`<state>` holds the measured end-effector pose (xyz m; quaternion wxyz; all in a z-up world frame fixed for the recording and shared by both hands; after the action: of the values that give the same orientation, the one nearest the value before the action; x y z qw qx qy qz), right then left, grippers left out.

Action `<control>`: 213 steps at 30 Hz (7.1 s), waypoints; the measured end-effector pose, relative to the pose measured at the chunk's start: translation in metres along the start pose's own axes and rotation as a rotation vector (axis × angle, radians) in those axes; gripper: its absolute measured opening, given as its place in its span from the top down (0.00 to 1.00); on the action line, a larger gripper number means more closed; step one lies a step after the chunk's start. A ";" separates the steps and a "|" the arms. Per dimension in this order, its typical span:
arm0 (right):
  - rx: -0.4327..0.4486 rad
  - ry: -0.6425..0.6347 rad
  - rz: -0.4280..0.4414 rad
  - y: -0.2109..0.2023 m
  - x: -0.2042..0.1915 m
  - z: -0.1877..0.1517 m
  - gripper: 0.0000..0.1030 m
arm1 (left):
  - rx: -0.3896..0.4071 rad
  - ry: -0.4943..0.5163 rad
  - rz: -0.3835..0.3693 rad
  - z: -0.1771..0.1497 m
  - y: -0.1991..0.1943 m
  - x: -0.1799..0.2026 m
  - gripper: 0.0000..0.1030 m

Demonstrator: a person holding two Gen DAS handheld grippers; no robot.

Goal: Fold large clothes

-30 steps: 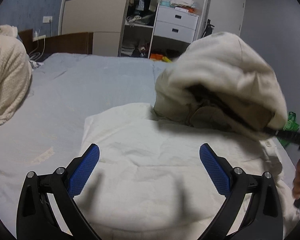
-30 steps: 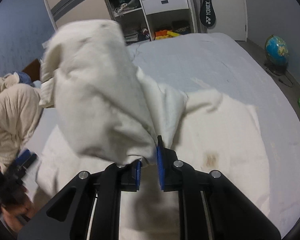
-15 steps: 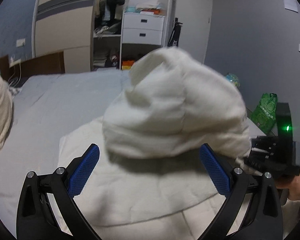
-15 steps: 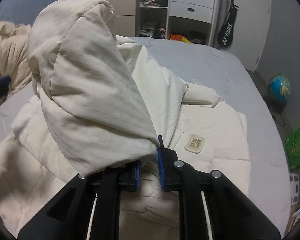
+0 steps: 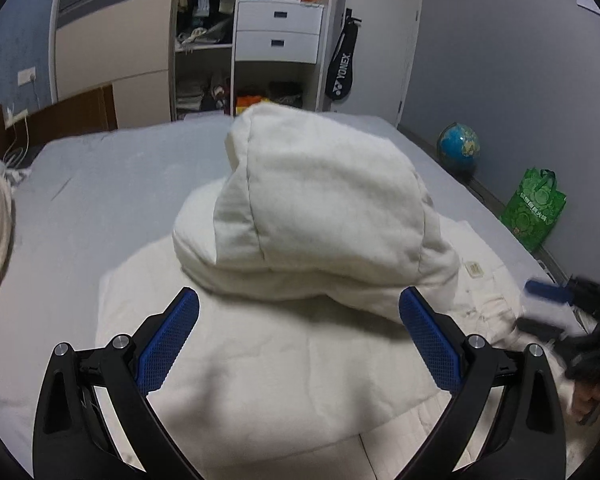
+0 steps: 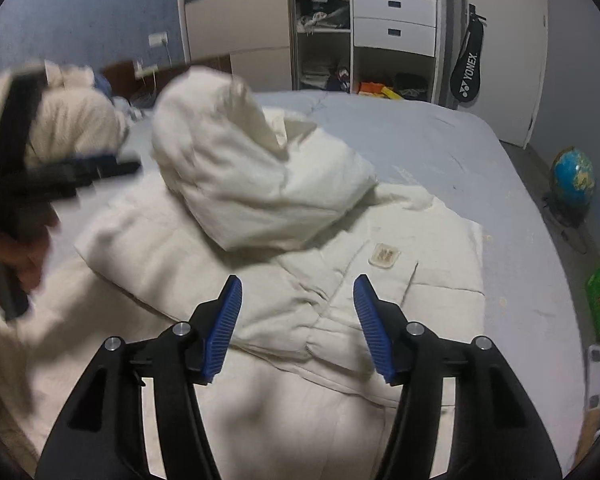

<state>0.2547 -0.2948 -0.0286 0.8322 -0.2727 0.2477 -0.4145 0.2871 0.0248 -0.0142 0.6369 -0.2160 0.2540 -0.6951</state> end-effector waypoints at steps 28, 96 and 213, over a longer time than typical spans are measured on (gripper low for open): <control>-0.074 0.210 0.162 0.073 -0.079 0.110 0.90 | -0.058 -0.335 0.096 -0.112 -0.062 -0.065 0.06; -0.017 0.343 0.228 0.023 -0.021 0.014 0.94 | -0.137 0.085 -0.229 0.012 -0.014 0.066 0.84; -0.115 0.230 0.084 0.036 -0.029 -0.008 0.34 | -0.203 -0.004 -0.087 -0.061 -0.041 0.022 0.11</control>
<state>0.2536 -0.2545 -0.0524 0.7981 -0.2598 0.3758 -0.3927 0.2151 0.0101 -0.0359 0.5813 -0.2916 0.3123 -0.6925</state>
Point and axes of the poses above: each gripper's, at about its wrist camera, not at the fingertips, and y roughly the way its jaws point, x to its right, z to its top, the point moved 3 cm from there along y, roughly the way its jaws point, and after that the axes turned 8 degrees about y, right-handed, at the moved point
